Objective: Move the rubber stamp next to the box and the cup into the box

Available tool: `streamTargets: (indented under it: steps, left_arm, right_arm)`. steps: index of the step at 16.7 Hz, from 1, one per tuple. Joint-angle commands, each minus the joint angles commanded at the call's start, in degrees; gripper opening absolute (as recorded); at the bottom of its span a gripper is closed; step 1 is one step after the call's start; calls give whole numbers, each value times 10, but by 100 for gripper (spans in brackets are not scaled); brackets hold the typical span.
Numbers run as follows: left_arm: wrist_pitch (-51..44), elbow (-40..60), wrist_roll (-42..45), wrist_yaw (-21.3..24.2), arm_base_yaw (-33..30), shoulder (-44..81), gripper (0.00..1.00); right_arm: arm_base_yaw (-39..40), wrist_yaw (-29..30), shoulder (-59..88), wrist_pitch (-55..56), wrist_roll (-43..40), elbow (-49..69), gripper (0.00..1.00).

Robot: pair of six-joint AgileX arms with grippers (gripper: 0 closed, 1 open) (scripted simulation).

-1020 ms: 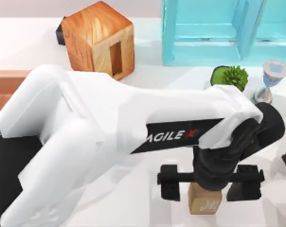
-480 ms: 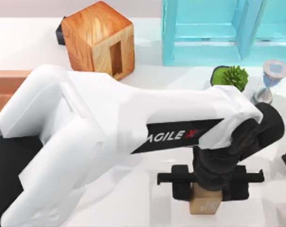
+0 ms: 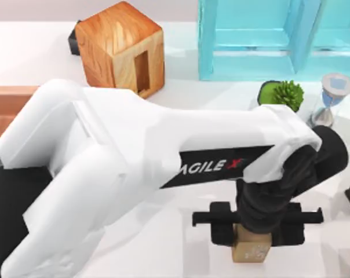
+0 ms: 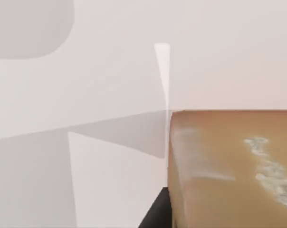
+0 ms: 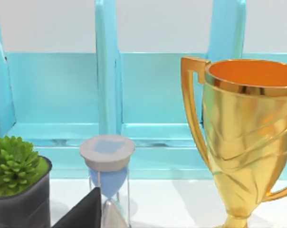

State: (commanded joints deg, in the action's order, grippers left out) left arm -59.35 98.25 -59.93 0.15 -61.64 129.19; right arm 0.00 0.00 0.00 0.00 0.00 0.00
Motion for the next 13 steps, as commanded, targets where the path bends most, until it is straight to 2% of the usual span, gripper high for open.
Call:
streamTargets:
  steps: [6, 13]
  left_arm:
    - [-18, -18, 14, -1, 15, -23, 0]
    - [-101, -93, 64, -1, 67, -209, 0]
  right_arm:
    - [0, 0, 0, 0, 0, 0, 100]
    - [0, 0, 0, 0, 0, 0, 100]
